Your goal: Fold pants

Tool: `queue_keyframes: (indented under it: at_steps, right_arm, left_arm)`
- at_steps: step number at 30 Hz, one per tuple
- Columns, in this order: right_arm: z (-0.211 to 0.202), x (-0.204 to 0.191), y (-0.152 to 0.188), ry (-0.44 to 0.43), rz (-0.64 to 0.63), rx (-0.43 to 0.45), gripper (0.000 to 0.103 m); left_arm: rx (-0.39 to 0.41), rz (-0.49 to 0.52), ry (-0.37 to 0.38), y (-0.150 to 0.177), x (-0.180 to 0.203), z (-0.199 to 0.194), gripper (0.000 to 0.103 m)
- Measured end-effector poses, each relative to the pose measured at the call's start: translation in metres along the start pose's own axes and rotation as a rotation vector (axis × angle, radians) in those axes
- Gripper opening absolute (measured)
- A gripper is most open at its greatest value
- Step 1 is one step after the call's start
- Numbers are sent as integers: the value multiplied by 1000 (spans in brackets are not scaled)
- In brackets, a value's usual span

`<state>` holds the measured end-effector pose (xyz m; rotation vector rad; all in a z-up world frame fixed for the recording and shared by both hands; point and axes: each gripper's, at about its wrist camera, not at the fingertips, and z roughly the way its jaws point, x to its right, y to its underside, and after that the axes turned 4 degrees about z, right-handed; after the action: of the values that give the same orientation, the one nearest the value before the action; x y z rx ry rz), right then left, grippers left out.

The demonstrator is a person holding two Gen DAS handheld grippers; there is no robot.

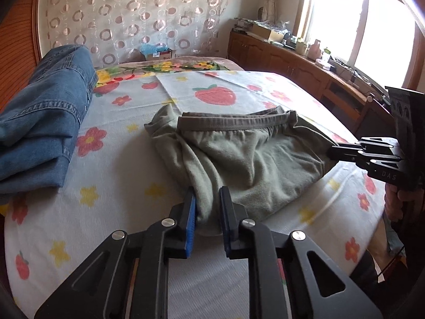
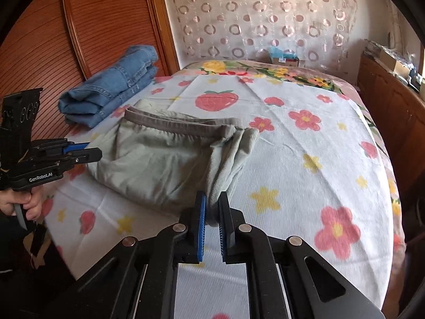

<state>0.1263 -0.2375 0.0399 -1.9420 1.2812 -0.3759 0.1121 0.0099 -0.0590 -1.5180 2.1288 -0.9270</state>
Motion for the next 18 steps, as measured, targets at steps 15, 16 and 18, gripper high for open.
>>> queue_keyframes:
  at_steps: [15,16,18]
  right_arm:
    - [-25,-3,30,-12,41,-12,9]
    - [-26,-4,30,-11,43,-10,9]
    - [-29,-6,29,-7,38,-4,9]
  left_arm:
    - [-22,35,9,25,25,-20,17]
    - [-19,33,8,25,26,-22,18]
    - [-10,36,-2,24,26,-25,18]
